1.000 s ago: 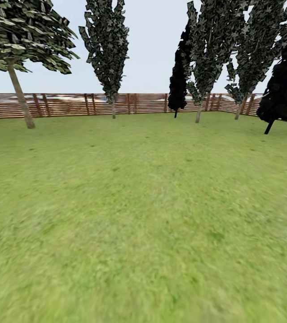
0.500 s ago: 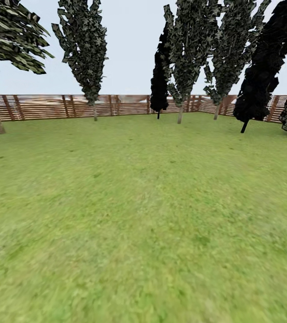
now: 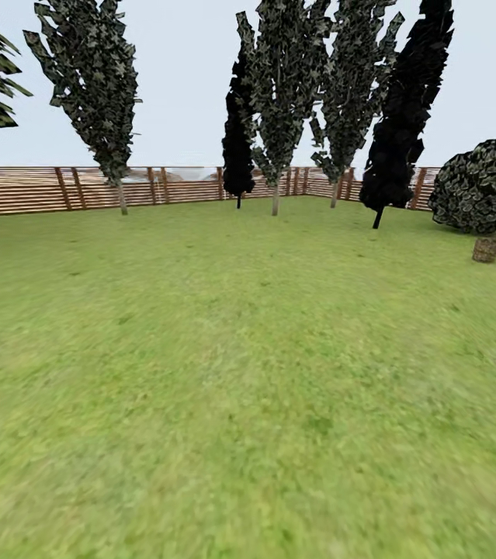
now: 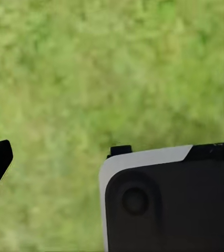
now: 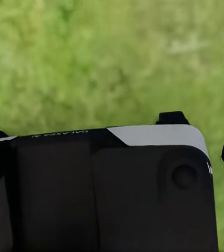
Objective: Take the three Easter eggs out of the wicker basket on the lawn in the garden, then place them on the lawn next to a single tree (choose any tree) so that all three eggs are next to the same tree and none are left in the basket.
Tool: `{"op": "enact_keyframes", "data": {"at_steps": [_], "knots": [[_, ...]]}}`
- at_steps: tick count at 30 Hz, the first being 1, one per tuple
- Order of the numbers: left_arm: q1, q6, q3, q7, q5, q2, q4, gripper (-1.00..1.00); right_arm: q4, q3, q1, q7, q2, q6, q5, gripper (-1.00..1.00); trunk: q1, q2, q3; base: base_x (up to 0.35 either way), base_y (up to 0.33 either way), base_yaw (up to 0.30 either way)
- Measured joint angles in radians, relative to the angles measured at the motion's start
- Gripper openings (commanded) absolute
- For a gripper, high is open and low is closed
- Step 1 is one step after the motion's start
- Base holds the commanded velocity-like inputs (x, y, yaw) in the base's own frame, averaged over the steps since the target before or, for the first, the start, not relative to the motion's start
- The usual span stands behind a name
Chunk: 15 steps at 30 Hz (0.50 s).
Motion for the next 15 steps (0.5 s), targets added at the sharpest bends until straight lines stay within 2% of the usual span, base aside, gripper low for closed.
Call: {"op": "enact_keyframes", "data": {"at_steps": [15], "knots": [[0.000, 0.003, -0.012, -0.003, 0.000, -0.006, 0.000, 1.00, 0.000, -0.006, 0.000, 0.000, -0.001, 0.000, 0.000, 1.00, 0.000, 0.000, 0.006, 0.331, -0.111, -0.277]]}}
